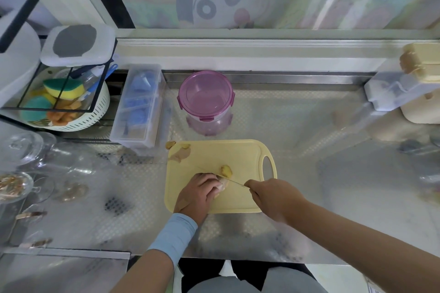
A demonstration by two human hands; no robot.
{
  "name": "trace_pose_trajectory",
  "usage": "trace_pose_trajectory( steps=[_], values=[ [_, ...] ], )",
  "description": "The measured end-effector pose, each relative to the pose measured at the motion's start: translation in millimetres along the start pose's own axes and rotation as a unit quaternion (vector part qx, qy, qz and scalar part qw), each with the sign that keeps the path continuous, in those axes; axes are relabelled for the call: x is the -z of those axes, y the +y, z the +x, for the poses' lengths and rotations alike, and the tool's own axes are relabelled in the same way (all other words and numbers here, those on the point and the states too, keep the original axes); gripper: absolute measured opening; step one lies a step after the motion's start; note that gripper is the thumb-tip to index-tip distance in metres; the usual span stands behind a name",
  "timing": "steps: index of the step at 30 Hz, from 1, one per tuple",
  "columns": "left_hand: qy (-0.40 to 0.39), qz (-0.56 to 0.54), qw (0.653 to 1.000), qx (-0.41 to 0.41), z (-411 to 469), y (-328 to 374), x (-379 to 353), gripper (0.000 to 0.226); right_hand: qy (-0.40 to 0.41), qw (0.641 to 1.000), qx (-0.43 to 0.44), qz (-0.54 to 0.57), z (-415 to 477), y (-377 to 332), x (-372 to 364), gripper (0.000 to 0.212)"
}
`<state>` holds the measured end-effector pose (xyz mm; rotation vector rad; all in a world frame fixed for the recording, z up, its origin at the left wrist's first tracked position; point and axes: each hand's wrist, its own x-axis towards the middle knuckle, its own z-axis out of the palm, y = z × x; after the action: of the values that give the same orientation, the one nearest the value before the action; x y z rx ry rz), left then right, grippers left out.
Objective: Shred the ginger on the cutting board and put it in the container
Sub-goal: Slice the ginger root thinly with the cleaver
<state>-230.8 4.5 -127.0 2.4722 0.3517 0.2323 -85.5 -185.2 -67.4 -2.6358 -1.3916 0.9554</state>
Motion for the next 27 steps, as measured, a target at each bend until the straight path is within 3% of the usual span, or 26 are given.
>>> trace_pose_trajectory(
  steps=[14, 22, 27],
  values=[
    [-0.008, -0.016, 1.0, 0.018, -1.7, -4.2, -0.4, 0.019, -0.01, 1.0, 0.009, -0.014, 37.9, -19.4, -5.0, 0.018],
    [0.005, 0.008, 1.0, -0.011, -4.4, -1.5, -2.9, 0.02, -0.01, 0.999, 0.006, 0.034, 47.1, -17.5, 0.9, 0.025],
    [0.04, 0.012, 0.999, -0.001, -6.5, -0.9, -7.5, 0.025, 0.031, 0.999, 0.013, 0.02, 25.6, -23.6, -2.7, 0.027]
  ],
)
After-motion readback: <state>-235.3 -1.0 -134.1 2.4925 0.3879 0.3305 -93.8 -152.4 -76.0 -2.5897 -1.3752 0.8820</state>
